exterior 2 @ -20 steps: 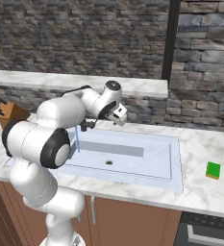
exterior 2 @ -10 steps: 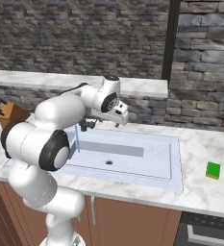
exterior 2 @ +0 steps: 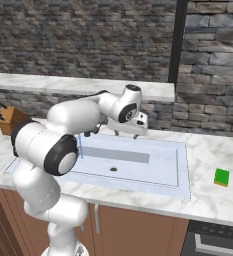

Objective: Soak the sponge with water for a few seconds and then drop it inside the sink.

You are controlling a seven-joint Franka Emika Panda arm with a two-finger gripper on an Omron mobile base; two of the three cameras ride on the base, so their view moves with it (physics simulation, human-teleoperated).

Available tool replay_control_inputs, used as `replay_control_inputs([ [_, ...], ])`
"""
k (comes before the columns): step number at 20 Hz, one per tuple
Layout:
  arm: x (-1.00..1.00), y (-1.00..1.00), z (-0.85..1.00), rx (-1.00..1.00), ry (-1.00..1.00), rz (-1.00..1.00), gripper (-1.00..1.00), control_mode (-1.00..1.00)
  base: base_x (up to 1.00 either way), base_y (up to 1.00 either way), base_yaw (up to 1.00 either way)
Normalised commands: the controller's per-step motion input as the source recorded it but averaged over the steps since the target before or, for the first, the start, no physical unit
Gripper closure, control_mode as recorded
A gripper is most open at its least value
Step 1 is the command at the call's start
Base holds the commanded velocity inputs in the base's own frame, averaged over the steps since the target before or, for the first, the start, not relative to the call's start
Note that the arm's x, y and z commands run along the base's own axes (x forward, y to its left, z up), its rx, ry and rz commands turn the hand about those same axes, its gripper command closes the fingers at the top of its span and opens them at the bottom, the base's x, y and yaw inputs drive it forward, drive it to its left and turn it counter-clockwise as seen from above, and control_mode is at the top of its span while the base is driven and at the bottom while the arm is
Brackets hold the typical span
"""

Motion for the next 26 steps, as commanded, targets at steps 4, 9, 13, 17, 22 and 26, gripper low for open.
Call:
replay_control_inputs([
  [4, 0.0, -0.53, -0.08, 0.0, 0.13, 0.14, -1.0, -1.0, 0.0, 0.0, 0.0],
  [9, 0.0, -0.42, 0.0, 0.0, 0.11, 0.13, -1.0, -1.0, 0.0, 0.0, 0.0],
  [13, 0.0, -0.42, 0.0, 0.0, 0.07, 0.12, -1.0, -1.0, 0.0, 0.0, 0.0],
  [17, 0.0, -0.42, 0.0, 0.0, 0.03, 0.09, -1.0, -1.0, 0.0, 0.0, 0.0],
  [22, 0.0, -0.39, -0.01, 0.0, 0.0, 0.03, -1.0, -1.0, 0.0, 0.0, 0.0],
  [26, 0.0, -0.39, -0.01, 0.0, 0.0, 0.01, -1.0, -1.0, 0.0, 0.0, 0.0],
])
